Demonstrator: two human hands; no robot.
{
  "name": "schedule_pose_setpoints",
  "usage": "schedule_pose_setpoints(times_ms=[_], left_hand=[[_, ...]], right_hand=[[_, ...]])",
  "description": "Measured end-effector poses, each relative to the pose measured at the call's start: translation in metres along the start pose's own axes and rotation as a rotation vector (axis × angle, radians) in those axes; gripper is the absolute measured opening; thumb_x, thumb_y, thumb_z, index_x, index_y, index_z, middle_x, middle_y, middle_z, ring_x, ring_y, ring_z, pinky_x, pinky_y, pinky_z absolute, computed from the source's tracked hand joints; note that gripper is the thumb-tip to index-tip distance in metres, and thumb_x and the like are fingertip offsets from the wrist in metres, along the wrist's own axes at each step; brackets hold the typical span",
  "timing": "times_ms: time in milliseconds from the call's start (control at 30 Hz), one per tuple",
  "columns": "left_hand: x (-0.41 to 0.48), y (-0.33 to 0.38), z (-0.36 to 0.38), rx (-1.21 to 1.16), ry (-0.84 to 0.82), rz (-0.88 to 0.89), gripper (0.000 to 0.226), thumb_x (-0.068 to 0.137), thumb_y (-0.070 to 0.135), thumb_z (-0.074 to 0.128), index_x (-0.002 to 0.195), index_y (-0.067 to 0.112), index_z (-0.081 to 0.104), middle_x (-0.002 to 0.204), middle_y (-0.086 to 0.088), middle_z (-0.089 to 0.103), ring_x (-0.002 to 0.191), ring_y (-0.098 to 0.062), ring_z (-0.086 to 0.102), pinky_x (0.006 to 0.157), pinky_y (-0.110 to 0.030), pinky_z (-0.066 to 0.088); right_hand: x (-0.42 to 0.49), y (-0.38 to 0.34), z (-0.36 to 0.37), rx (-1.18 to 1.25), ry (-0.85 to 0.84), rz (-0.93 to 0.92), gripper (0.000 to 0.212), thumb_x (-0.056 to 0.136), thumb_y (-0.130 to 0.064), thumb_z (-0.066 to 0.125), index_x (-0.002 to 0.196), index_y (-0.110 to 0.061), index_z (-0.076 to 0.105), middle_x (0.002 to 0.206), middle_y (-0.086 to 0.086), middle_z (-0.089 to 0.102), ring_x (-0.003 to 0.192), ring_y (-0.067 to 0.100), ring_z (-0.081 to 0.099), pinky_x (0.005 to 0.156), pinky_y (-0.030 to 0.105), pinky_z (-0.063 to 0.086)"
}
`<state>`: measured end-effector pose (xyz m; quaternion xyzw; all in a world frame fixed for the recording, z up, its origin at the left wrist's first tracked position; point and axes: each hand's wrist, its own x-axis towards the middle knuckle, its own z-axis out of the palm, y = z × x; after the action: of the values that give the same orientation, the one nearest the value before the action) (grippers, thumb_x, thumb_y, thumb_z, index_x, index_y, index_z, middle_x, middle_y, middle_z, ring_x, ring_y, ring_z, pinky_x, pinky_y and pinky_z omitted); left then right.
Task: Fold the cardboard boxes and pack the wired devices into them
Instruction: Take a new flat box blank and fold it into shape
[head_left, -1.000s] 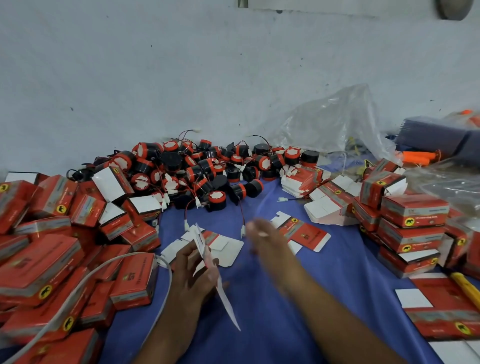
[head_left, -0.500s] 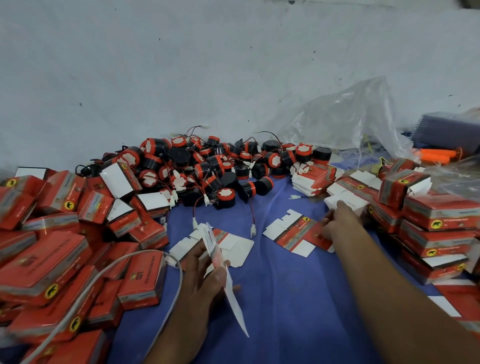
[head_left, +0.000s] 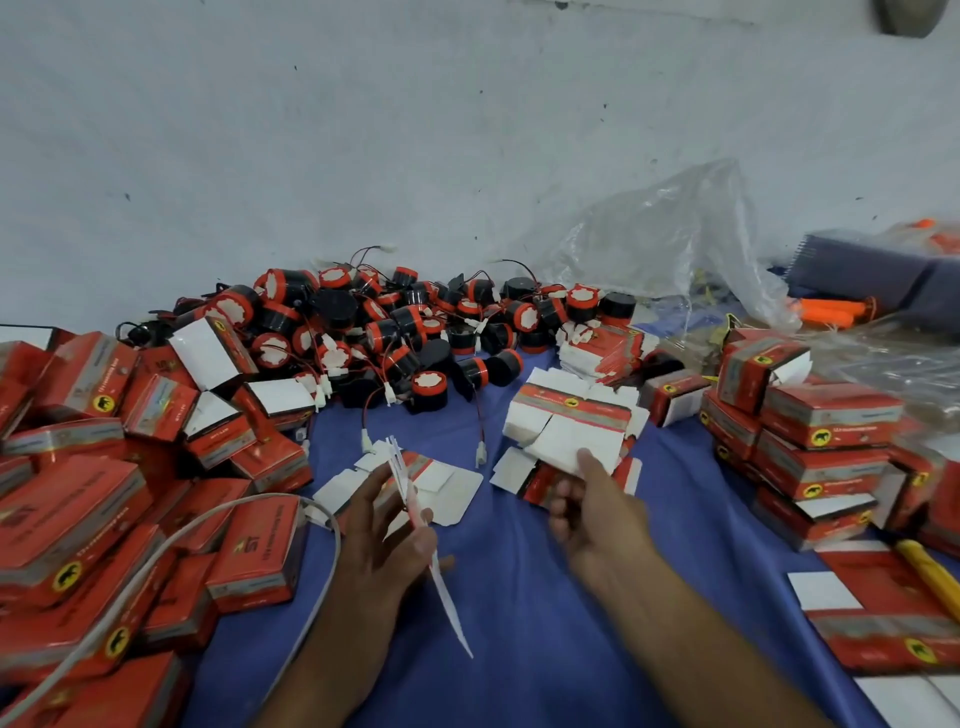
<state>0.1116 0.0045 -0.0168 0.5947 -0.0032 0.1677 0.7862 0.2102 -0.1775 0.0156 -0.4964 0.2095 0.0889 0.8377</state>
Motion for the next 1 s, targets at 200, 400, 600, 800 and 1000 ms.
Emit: schedule_pose_setpoints(times_ms=[200, 400, 600, 800, 1000], left_hand=[[0.001, 0.002, -0.002, 0.088, -0.057, 0.002, 0.089, 0.060, 0.058, 0.084, 0.139, 0.040, 0.048, 0.145, 0.014, 0.051, 0.132, -0.011, 0.051, 0.103, -0.044, 0.044], [-0.001, 0.005, -0.001, -0.064, -0.245, -0.097, 0.084, 0.071, 0.041, 0.086, 0.144, 0.034, 0.045, 0.143, -0.012, 0.053, 0.127, -0.037, 0.055, 0.092, -0.048, 0.053], [-0.004, 0.016, 0.001, -0.271, -0.238, -0.215, 0.086, 0.052, 0.028, 0.097, 0.129, 0.027, 0.061, 0.127, -0.017, 0.064, 0.108, -0.039, 0.066, 0.076, -0.043, 0.058], [-0.001, 0.022, 0.003, -0.273, -0.013, -0.210, 0.102, 0.034, 0.024, 0.101, 0.122, 0.013, 0.052, 0.110, -0.017, 0.072, 0.095, -0.032, 0.072, 0.067, -0.036, 0.059], [0.000, 0.010, 0.004, -0.117, -0.016, -0.071, 0.071, 0.077, 0.034, 0.078, 0.140, 0.025, 0.046, 0.130, -0.011, 0.064, 0.118, -0.031, 0.063, 0.085, -0.042, 0.055]], right_hand=[[-0.035, 0.021, 0.012, -0.727, -0.589, -0.300, 0.052, 0.070, -0.073, 0.064, 0.105, -0.034, 0.069, 0.089, -0.014, 0.070, 0.077, 0.003, 0.066, 0.063, 0.023, 0.052], [-0.040, 0.018, 0.010, -0.807, -1.003, -0.369, 0.077, 0.082, -0.057, 0.070, 0.148, -0.059, 0.029, 0.156, -0.021, 0.036, 0.143, 0.005, 0.037, 0.113, 0.045, 0.044], [-0.044, 0.023, 0.003, -0.817, -1.125, -0.343, 0.103, 0.088, -0.008, 0.076, 0.156, -0.045, 0.008, 0.143, -0.023, 0.052, 0.128, 0.004, 0.056, 0.095, 0.020, 0.050], [-0.049, 0.019, 0.007, -0.756, -1.035, -0.454, 0.090, 0.085, -0.004, 0.078, 0.150, -0.034, 0.023, 0.114, -0.036, 0.063, 0.112, -0.007, 0.061, 0.083, 0.012, 0.052], [-0.048, 0.022, 0.009, -0.630, -0.916, -0.537, 0.056, 0.091, -0.004, 0.071, 0.128, -0.040, 0.050, 0.110, -0.025, 0.069, 0.107, -0.005, 0.064, 0.081, 0.011, 0.051]])
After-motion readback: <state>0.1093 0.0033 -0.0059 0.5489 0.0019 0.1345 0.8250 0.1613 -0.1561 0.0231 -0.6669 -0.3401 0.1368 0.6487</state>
